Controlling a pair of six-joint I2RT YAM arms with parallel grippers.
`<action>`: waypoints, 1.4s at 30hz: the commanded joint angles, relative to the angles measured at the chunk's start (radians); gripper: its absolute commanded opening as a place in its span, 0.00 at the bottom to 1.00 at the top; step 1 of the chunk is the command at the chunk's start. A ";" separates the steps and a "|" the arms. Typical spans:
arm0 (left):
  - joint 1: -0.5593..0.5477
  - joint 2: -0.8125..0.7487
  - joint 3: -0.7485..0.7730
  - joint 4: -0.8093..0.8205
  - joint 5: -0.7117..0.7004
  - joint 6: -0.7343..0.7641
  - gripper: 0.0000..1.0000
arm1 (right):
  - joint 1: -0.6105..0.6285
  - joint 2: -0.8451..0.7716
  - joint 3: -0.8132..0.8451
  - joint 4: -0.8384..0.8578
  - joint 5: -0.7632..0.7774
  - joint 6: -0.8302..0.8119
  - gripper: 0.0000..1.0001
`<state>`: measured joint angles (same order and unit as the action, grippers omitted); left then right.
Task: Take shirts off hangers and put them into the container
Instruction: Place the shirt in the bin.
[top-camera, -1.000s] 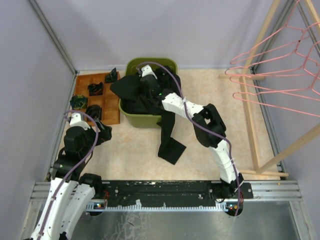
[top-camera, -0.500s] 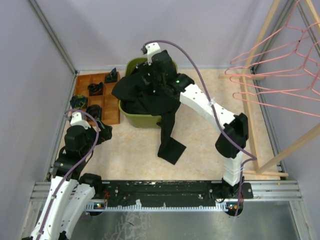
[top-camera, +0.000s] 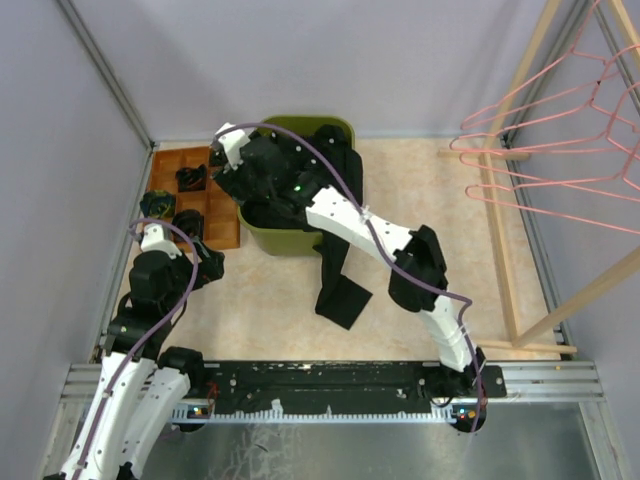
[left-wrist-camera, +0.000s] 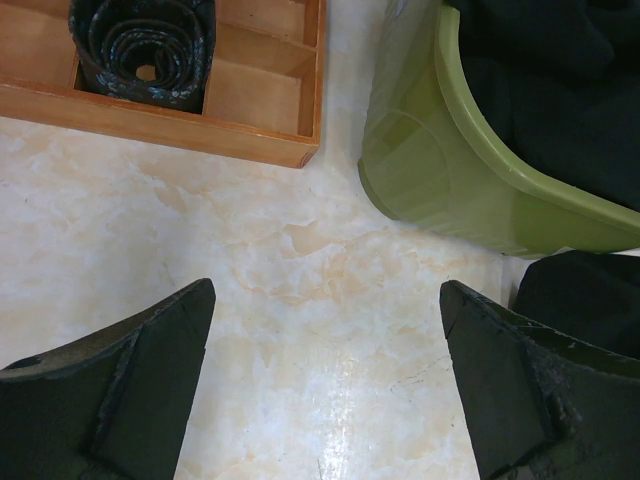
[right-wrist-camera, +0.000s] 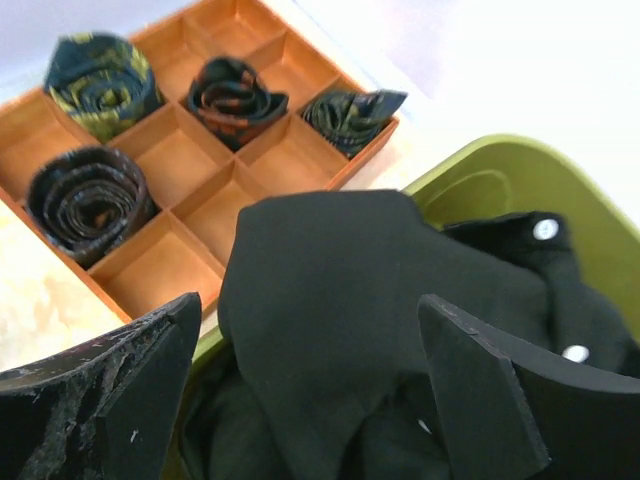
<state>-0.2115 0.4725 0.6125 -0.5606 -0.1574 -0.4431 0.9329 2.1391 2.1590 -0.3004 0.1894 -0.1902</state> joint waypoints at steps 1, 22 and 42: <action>0.004 0.000 0.009 0.022 -0.008 0.020 0.99 | -0.007 0.077 0.062 0.047 0.007 -0.043 0.88; 0.004 -0.006 0.003 0.034 0.020 0.032 0.99 | -0.104 -0.032 -0.153 0.103 0.166 0.193 0.00; 0.004 0.002 -0.001 0.038 0.032 0.035 0.99 | -0.206 -0.200 -0.072 -0.297 -0.111 0.292 0.69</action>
<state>-0.2115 0.4789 0.6125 -0.5526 -0.1368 -0.4210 0.7246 2.2173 2.1208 -0.5926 0.0853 0.1394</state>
